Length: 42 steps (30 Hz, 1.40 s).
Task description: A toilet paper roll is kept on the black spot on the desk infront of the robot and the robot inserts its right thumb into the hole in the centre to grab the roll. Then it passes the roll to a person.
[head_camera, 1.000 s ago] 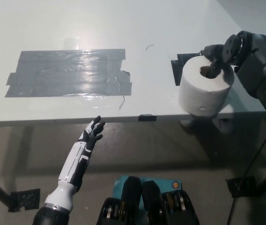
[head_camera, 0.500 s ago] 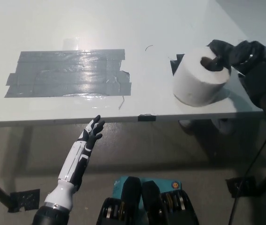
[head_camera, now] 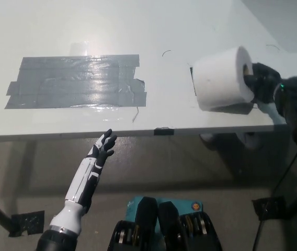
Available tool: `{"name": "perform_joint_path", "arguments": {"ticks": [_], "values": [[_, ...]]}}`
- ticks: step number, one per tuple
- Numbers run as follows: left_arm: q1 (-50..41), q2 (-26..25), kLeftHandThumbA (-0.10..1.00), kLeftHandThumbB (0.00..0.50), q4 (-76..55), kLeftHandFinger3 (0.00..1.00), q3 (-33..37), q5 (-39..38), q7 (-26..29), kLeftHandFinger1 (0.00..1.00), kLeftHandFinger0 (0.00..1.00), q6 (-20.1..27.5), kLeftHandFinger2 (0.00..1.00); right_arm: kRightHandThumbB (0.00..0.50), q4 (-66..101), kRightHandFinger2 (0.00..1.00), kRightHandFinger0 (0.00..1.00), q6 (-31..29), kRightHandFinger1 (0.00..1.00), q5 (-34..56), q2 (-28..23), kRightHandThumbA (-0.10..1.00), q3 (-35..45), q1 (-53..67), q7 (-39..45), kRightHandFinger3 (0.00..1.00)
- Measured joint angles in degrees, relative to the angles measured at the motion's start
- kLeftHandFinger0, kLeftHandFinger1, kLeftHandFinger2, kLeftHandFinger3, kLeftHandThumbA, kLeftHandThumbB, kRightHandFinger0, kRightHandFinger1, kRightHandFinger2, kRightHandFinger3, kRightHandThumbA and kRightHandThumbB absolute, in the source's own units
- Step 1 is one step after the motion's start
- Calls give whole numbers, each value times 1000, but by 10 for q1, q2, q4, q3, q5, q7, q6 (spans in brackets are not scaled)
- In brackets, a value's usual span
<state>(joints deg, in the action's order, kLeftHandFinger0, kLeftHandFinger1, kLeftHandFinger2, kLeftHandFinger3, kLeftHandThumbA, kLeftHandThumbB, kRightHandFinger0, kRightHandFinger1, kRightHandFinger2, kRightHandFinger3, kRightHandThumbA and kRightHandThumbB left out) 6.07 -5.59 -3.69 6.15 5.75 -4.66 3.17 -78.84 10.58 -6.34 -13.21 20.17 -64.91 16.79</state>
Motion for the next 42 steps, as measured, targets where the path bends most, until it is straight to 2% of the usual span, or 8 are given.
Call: {"name": "perform_joint_path", "arguments": {"ticks": [7,13,16,21,23,31,38,42], "values": [[0,0,1000,231,0,1000,0,0,0,1000,1000,-1,1000,115,3,602,0,20,151,82,1,-100,146,18,10,1000],[0,0,1000,234,0,1000,-1,0,0,1000,1000,-1,1000,168,47,727,0,53,298,139,20,-100,211,36,18,1000],[0,0,1000,235,0,1000,-1,0,0,1000,1000,-1,1000,139,97,765,0,72,341,168,39,-100,228,46,19,1000],[0,0,1000,230,0,1000,-1,0,0,1000,1000,-2,1000,103,199,753,0,93,379,217,71,-100,220,61,15,1000],[0,0,1000,239,0,1000,-1,0,0,1000,1000,-2,1000,126,232,785,0,99,426,234,79,-100,211,67,12,1000],[0,0,1000,249,0,1000,-1,0,0,1000,1000,-3,1000,119,370,722,0,117,304,311,95,-100,151,111,-4,934],[0,0,1000,254,0,1000,-1,0,0,1000,1000,-3,1000,131,461,795,0,129,341,370,95,-100,107,148,-20,927],[0,0,1000,254,0,1000,0,0,0,1000,1000,-3,1000,142,505,833,0,137,338,406,95,-100,84,158,-31,842]]}}
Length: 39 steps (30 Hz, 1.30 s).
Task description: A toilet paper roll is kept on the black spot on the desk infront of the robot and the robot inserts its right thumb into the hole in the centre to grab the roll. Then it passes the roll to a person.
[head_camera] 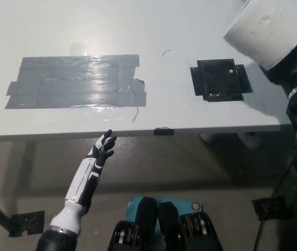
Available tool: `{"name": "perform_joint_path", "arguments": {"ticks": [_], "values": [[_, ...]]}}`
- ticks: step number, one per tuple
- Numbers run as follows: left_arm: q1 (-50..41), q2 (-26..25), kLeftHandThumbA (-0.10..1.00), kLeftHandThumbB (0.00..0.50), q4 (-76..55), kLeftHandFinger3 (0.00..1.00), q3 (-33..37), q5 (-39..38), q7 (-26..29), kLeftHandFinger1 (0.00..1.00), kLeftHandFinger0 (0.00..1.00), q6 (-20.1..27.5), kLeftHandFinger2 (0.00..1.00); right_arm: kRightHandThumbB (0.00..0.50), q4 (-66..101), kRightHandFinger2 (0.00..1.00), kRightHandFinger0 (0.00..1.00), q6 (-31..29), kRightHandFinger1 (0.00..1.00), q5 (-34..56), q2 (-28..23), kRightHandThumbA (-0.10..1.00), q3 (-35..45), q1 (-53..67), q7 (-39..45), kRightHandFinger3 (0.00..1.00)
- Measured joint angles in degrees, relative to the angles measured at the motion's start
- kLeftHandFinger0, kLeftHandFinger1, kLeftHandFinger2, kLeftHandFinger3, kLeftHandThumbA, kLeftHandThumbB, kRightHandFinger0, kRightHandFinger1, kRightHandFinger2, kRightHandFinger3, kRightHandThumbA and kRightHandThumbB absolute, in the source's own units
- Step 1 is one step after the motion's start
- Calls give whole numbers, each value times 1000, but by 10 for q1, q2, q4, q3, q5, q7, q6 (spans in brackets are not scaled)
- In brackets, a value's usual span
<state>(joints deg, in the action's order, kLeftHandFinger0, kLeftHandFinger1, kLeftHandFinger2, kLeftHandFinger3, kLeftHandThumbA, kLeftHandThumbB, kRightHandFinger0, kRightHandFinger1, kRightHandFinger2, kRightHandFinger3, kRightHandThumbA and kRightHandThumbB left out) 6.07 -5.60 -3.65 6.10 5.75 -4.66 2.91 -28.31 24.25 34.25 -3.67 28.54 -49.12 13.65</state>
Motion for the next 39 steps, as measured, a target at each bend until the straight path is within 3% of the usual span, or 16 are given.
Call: {"name": "perform_joint_path", "arguments": {"ticks": [6,10,12,14,16,18,21,24,29,31,34,37,39], "values": [[0,0,1000,254,0,1000,0,0,0,1000,1000,0,1000,124,64,859,0,9,324,64,0,-100,-47,4,-23,786],[0,0,1000,263,0,1000,0,0,0,1000,1000,0,1000,115,96,852,0,13,334,97,0,-100,-75,6,-38,835],[0,0,1000,255,0,1000,0,0,0,1000,1000,0,1000,118,110,889,0,15,368,116,0,-100,-89,8,-44,764],[0,0,1000,246,0,1000,0,0,0,1000,1000,0,1000,120,122,878,0,16,350,136,-1,-100,-104,10,-51,581],[0,0,1000,250,0,1000,0,0,0,1000,1000,0,1000,127,130,874,0,17,349,158,-1,-100,-117,11,-59,546],[0,0,1000,251,0,1000,0,0,0,1000,1000,0,1000,119,137,866,0,19,346,177,-3,-100,-128,11,-65,590],[0,-1,1000,247,0,1000,0,0,0,1000,1000,0,1000,115,143,863,0,22,342,204,-6,-100,-143,11,-74,834],[0,-3,1000,249,0,1000,0,0,0,1000,1000,0,1000,104,150,833,0,23,347,233,-11,-100,-156,11,-85,961],[3,-6,1000,248,-1,1000,0,0,0,1000,1000,0,1000,98,158,794,0,25,395,280,-28,-100,-178,7,-106,959],[5,-7,1000,248,-1,1000,0,0,0,1000,1000,0,1000,129,155,818,0,25,415,292,-35,-100,-183,2,-109,985],[7,-7,1000,247,-1,1000,0,0,0,1000,1000,0,1000,139,123,803,0,26,412,296,-44,-100,-188,-21,-112,1000],[7,-7,1000,242,-1,1000,0,0,0,1000,1000,0,1000,117,91,762,0,26,350,290,-48,-100,-193,-48,-121,1000],[7,-8,1000,239,-1,1000,0,0,0,1000,1000,0,1000,111,69,838,0,26,347,276,-51,-100,-202,-67,-127,1000]]}}
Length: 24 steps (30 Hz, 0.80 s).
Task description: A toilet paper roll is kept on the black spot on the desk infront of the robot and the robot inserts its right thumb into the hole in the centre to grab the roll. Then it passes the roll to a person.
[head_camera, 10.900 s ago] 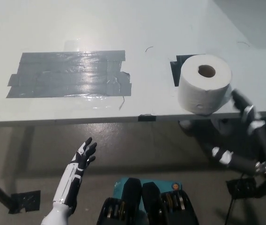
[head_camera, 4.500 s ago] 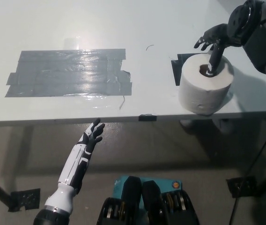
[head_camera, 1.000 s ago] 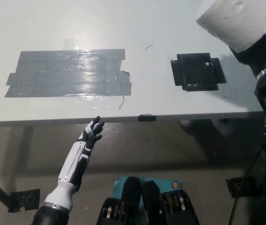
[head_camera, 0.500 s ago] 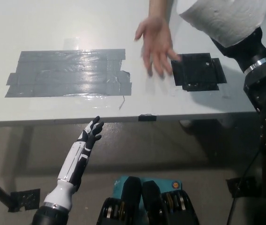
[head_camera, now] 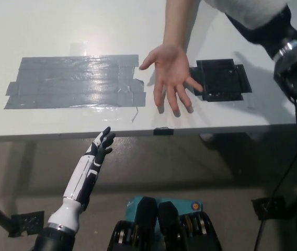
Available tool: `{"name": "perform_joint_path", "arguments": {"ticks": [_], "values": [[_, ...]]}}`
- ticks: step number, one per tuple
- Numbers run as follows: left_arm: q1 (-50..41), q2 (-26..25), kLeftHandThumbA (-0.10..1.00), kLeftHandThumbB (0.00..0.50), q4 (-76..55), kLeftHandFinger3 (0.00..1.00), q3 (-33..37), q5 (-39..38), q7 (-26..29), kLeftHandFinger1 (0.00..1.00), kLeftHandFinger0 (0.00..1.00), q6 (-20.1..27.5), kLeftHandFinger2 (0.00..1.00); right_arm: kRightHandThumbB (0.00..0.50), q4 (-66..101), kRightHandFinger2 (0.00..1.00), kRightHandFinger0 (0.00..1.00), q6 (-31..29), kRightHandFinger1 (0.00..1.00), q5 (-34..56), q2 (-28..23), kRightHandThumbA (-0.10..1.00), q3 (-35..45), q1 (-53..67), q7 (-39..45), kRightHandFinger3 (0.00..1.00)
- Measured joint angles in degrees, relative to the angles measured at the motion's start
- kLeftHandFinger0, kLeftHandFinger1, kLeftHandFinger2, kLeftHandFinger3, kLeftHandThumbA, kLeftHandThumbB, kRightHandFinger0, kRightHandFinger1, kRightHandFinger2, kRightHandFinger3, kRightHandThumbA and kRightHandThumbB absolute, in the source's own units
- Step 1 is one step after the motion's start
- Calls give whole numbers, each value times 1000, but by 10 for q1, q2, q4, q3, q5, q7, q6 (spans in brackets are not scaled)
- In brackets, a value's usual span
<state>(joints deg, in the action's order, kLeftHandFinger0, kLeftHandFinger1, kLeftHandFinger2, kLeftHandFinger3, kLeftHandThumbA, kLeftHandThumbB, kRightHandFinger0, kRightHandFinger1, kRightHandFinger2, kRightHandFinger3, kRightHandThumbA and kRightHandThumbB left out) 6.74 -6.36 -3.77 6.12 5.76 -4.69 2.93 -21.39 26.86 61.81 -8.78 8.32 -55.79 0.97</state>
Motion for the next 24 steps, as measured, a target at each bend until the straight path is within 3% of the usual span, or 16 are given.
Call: {"name": "perform_joint_path", "arguments": {"ticks": [3,4,8,9,12,14,17,21,23,24], "values": [[0,0,1000,241,0,1000,0,0,0,1000,1000,0,1000,101,-56,848,0,1,319,-39,-6,-100,-23,-42,-16,1000],[0,0,1000,243,0,1000,0,0,0,1000,1000,0,1000,100,-66,929,0,1,346,-47,-6,-100,-27,-51,-18,1000],[0,0,1000,248,0,1000,1,0,0,1000,1000,0,1000,126,-141,981,0,-1,441,-100,-8,-100,-59,-90,-28,1000],[0,0,1000,247,0,1000,1,0,0,1000,1000,0,1000,135,-155,970,0,-2,465,-110,-8,-100,-67,-94,-30,1000],[0,0,1000,236,0,1000,1,0,0,1000,1000,0,1000,181,-205,899,0,-6,478,-148,-9,-100,-101,-110,-36,774],[0,0,1000,235,0,1000,1,0,0,1000,1000,0,1000,175,-234,891,21,-11,480,-173,-11,-100,-128,-116,-39,733],[0,0,1000,230,1,1000,1,0,0,1000,1000,0,1000,166,-278,905,47,-16,543,-212,-12,-100,-170,-121,-44,746],[0,0,1000,243,1,1000,1,0,0,1000,1000,0,1000,179,-318,797,0,-18,424,-259,-13,-100,-221,-125,-49,742],[0,0,1000,245,1,1000,1,0,0,1000,1000,0,1000,176,-335,837,8,-18,462,-285,-13,-100,-249,-127,-52,761],[0,0,1000,243,1,1000,1,0,0,1000,1000,0,1000,177,-341,903,40,-18,534,-296,-13,-100,-261,-128,-53,749]]}}
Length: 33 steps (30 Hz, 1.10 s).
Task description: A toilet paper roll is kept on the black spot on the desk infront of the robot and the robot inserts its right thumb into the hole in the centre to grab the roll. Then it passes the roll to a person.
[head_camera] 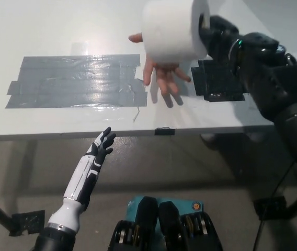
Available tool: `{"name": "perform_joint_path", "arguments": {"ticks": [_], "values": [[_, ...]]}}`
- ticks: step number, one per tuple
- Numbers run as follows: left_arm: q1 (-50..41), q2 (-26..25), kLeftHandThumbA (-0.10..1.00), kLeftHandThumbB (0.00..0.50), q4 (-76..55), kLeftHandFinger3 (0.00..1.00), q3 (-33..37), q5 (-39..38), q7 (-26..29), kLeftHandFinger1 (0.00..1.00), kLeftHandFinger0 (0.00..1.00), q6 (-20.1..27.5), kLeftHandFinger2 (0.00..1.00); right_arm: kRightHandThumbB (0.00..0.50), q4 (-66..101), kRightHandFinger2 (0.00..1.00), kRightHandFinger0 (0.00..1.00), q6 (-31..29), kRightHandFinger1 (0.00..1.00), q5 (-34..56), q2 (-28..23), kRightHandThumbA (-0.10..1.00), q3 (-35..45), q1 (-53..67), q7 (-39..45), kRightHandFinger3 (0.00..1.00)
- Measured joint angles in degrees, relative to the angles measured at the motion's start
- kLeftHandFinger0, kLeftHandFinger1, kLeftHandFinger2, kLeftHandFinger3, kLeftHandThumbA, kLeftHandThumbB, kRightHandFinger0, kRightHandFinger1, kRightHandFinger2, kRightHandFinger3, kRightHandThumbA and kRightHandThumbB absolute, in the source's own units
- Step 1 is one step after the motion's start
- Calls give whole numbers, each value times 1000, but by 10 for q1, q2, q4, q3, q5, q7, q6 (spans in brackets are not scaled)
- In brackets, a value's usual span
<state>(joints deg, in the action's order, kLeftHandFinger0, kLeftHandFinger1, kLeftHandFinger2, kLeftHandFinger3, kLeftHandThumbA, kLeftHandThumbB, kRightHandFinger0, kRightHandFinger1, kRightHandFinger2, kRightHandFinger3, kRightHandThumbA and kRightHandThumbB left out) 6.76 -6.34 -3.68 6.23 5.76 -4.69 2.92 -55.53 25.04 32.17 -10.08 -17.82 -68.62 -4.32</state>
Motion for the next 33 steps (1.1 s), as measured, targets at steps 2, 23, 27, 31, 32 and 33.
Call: {"name": "perform_joint_path", "arguments": {"ticks": [2,23,27,31,32,33], "values": [[0,0,1000,241,0,1000,0,0,0,1000,1000,0,1000,194,-16,913,121,-2,594,-26,0,-100,-28,-5,-2,676],[16,-1,1000,219,0,1000,6,0,-5,1000,1000,0,1000,497,-146,1000,1000,-62,1000,-256,29,672,-179,-142,48,1000],[18,-1,1000,230,0,1000,6,0,-7,1000,1000,0,1000,500,-146,1000,1000,-63,1000,-284,27,829,-193,-166,97,1000],[18,-1,1000,224,0,1000,6,0,-8,1000,1000,0,1000,500,-148,1000,1000,-63,1000,-310,15,796,-210,-184,147,1000],[18,-1,1000,221,0,1000,6,0,-8,1000,1000,0,1000,500,-148,1000,1000,-63,1000,-317,11,806,-213,-190,161,1000],[18,-1,1000,222,0,1000,6,0,-8,1000,1000,0,1000,500,-149,1000,1000,-63,1000,-323,8,792,-215,-196,174,1000]]}}
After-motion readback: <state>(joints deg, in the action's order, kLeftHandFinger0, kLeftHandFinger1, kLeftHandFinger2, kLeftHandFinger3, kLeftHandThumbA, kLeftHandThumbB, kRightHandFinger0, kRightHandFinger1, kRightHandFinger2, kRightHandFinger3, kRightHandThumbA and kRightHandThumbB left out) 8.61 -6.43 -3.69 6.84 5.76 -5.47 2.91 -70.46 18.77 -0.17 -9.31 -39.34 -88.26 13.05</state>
